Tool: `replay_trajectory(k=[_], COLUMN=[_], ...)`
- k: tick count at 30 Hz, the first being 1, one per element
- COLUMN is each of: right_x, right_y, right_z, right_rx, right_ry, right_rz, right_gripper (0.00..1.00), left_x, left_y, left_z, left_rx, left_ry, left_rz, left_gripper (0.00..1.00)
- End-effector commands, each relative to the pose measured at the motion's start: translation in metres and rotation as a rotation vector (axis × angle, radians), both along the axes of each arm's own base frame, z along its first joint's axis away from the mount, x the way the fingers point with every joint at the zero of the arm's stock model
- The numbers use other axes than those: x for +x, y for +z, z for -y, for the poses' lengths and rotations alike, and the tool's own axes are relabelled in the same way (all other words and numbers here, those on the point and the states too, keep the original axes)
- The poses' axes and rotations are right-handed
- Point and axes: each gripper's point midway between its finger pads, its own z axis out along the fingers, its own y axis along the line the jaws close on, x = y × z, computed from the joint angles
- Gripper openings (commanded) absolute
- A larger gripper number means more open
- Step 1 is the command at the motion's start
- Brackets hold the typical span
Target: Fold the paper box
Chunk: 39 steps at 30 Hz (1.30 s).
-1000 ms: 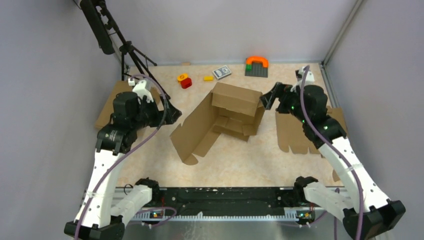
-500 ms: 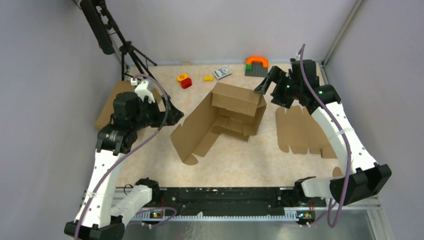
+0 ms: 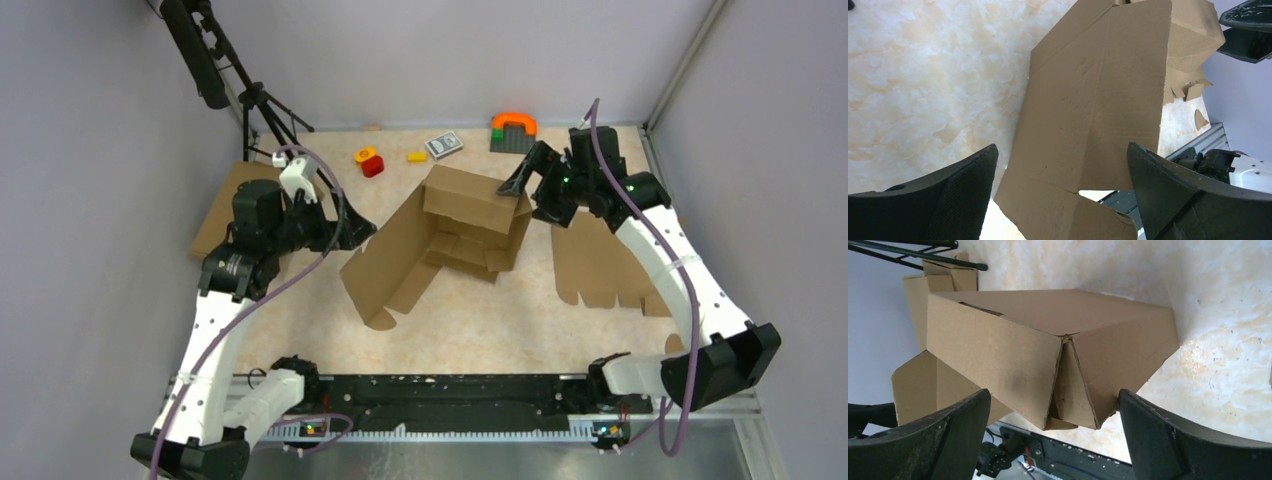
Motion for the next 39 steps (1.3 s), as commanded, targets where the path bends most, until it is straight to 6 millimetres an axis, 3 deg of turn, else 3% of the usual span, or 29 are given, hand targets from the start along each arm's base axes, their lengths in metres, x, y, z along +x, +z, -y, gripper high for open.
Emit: replay_trajectory(k=[1,15,18,22,29,31,34,37,39], right_x=[0.004,0.009,0.01,0.012,0.014,0.014,0.014,0.014,0.014], right_y=[0.003,-0.013,-0.014,-0.016,-0.014,-0.013,-0.014,-0.014,-0.014], right_z=[-0.01,-0.009,-0.008,-0.008,-0.008,-0.008,-0.007,-0.007,-0.007], right_rx=[0.036,0.015,0.01,0.005,0.002,0.001,-0.001,-0.006,-0.008], right_ry=[-0.017,-0.035,-0.038,-0.042,-0.041,-0.041,-0.042,-0.042,-0.042], right_rz=[0.01,-0.005,-0.006,-0.011,-0.005,-0.002,-0.002,-0.001,0.001], right_gripper=[0.95,0.46,0.4,0.38,0.39,0.39,0.39,0.39,0.39], left_x=[0.005,0.013,0.014,0.01,-0.025,-0.032,-0.044,-0.051,-0.055], left_y=[0.005,-0.004,-0.001,0.021,0.06,0.071,0.082,0.082,0.081], left_z=[0.011,0.022,0.015,-0.004,-0.011,-0.011,0.004,0.032,0.051], left_rx=[-0.034,-0.053,-0.02,0.061,0.151,0.186,0.19,0.15,0.151], left_ry=[-0.06,-0.106,-0.078,-0.002,-0.011,0.004,-0.044,-0.118,-0.137], left_rz=[0.036,0.002,0.012,0.072,0.154,0.192,0.221,0.211,0.22], left_gripper=[0.98,0.96,0.96,0.96,0.9,0.85,0.71,0.4,0.31])
